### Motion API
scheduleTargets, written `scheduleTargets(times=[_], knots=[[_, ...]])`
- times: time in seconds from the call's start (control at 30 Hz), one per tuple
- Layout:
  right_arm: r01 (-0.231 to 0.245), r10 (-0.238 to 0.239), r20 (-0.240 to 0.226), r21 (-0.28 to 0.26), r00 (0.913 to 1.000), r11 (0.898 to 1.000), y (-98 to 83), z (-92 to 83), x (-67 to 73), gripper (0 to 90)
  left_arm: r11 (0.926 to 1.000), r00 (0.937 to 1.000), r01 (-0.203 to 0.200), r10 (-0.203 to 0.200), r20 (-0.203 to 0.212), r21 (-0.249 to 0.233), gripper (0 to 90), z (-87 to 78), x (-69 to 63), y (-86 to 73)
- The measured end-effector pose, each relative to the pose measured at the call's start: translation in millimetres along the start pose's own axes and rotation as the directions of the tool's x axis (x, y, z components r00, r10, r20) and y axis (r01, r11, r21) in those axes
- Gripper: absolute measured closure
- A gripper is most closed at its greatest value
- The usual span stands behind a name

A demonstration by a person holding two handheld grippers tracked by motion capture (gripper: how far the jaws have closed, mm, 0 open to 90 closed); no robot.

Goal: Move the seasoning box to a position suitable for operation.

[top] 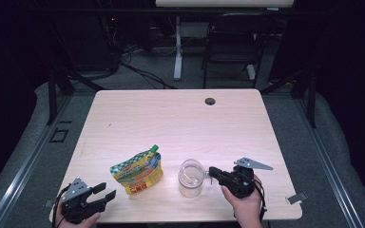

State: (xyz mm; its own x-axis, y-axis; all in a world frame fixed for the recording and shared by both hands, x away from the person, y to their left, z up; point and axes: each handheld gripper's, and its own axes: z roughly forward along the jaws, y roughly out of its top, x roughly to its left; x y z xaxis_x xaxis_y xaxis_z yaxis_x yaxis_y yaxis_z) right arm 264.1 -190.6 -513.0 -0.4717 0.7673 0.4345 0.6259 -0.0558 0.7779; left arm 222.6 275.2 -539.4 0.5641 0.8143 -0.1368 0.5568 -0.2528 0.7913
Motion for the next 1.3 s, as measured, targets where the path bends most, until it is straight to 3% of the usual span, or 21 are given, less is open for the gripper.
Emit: scheduleTargets(times=[0.27,0.3,0.33,0.37,0.4,0.47,0.53,0.6,1.0,1.1,1.3], knots=[[-0.029,0.029,-0.001,0.012,0.9996,1.0,-2.1,1.5,-4.3,87.2,1.0,1.0,0.0,0.0,0.0,-0.001,47.8,0.4,-0.2,0.1],[-0.048,0.048,-0.006,0.014,0.9988,0.999,-2.6,1.9,-5.9,87.2,1.0,1.0,0.0,0.0,-0.001,-0.001,47.7,0.5,-0.2,0.1],[-0.103,0.104,-0.028,0.026,0.9942,0.994,-4.6,4.3,-11.4,87.3,1.0,1.0,0.0,0.0,-0.001,-0.001,47.7,0.5,-0.2,0.1],[-0.103,0.104,-0.028,0.026,0.9942,0.994,-4.6,4.3,-11.4,87.3,1.0,1.0,0.003,-0.003,0.0,-0.002,47.7,0.6,-0.3,0.0],[-0.128,0.128,-0.036,0.025,0.9911,0.992,-5.6,4.8,-13.7,86.9,1.0,1.0,0.003,-0.003,0.0,-0.002,47.7,0.6,-0.3,0.0],[-0.221,0.223,-0.088,0.028,0.9709,0.975,-7.8,6.6,-22.4,85.4,1.0,1.0,0.0,0.0,-0.001,-0.002,47.7,0.4,-0.2,0.1],[-0.26,0.262,-0.107,0.031,0.9591,0.965,-9.0,6.9,-26.7,85.0,1.0,1.0,0.0,0.0,-0.001,-0.002,47.7,0.2,0.0,0.1],[-0.279,0.281,-0.116,0.035,0.9528,0.96,-9.5,7.2,-29.3,84.7,1.0,1.0,0.0,0.0,-0.001,-0.002,47.7,0.1,0.2,0.1],[-0.262,0.263,-0.104,0.026,0.9593,0.965,-9.6,6.8,-27.9,83.8,1.0,1.0,0.0,0.0,-0.003,0.0,47.7,0.8,0.5,-0.2],[-0.239,0.241,-0.091,0.026,0.9664,0.971,-9.3,5.9,-27.4,81.6,1.0,1.0,0.0,0.0,-0.003,0.0,47.8,0.9,1.1,-0.3],[-0.14,0.14,-0.015,0.026,0.99,0.99,-9.2,3.4,-24.8,76.4,1.0,1.0,0.001,-0.001,-0.002,-0.002,47.9,1.0,1.7,0.4]])
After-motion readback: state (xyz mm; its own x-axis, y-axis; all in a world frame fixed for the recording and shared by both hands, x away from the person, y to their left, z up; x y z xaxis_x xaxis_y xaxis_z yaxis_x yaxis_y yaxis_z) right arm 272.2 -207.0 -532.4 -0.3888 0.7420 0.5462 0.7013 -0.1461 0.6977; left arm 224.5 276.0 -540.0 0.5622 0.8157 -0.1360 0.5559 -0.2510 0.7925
